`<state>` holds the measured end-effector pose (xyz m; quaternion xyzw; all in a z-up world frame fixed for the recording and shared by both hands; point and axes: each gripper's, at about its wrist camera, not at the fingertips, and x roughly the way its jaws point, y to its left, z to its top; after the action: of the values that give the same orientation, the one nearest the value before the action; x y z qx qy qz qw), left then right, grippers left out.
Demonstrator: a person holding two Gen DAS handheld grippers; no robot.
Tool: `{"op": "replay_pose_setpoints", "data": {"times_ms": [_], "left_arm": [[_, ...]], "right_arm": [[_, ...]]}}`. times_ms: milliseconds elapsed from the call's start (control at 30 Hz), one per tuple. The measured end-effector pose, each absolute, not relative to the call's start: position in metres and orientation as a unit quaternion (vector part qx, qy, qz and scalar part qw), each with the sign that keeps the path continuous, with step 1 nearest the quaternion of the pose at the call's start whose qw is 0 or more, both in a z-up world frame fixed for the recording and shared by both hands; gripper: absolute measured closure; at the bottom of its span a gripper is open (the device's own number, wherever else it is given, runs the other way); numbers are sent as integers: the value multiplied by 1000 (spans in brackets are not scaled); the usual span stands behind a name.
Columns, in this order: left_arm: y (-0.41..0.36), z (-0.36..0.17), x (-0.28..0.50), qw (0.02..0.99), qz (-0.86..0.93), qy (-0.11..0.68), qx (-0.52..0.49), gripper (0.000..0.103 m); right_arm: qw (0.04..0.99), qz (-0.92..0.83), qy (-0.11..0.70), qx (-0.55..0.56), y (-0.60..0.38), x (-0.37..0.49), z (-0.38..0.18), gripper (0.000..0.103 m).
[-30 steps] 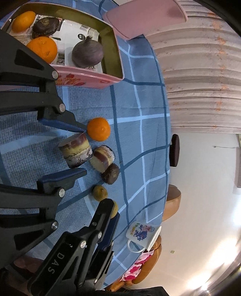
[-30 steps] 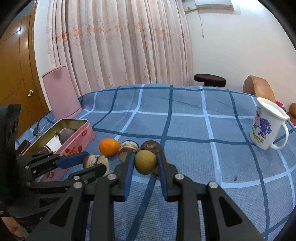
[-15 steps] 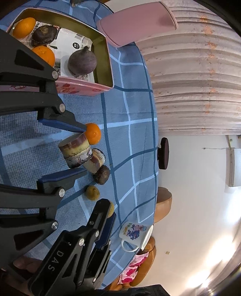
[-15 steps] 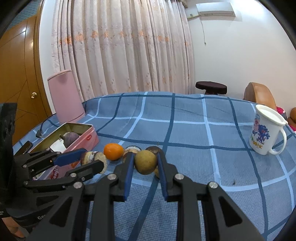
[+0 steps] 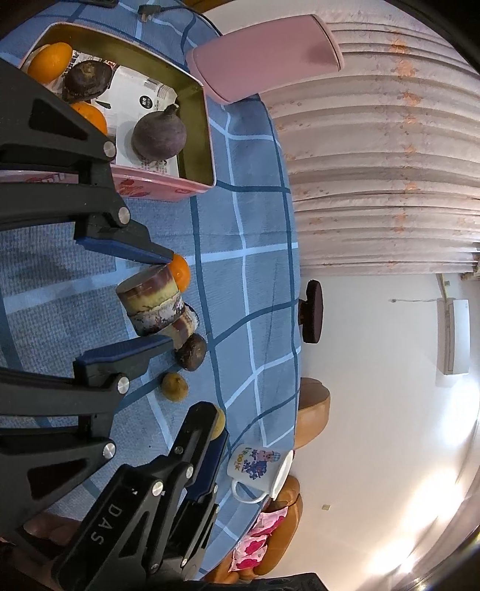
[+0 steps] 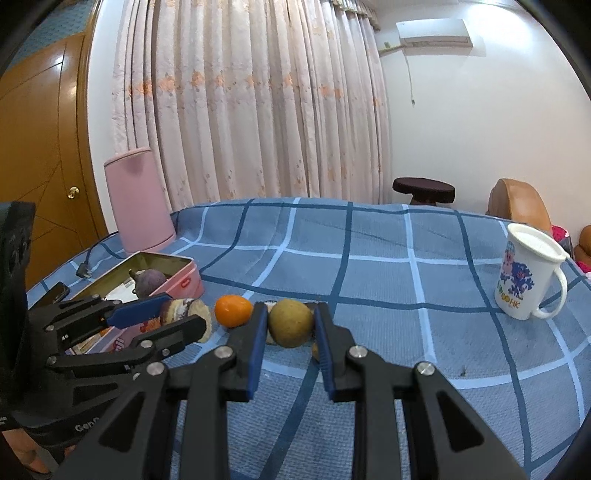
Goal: Organize fruits
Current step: 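Lift and carry the brown fruit and tuber slice with both grippers toward the tin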
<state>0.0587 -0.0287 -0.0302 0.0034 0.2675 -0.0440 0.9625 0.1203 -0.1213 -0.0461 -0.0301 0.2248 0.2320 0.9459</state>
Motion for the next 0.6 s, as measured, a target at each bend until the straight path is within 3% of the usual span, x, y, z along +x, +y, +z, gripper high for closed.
{"op": "replay_pose_setpoints", "data": {"times_ms": [600], "left_arm": [[-23,-26,52,969,-36,246,-5,61]], "right_arm": [[947,234,214,-44,-114,116,-44,74]]}}
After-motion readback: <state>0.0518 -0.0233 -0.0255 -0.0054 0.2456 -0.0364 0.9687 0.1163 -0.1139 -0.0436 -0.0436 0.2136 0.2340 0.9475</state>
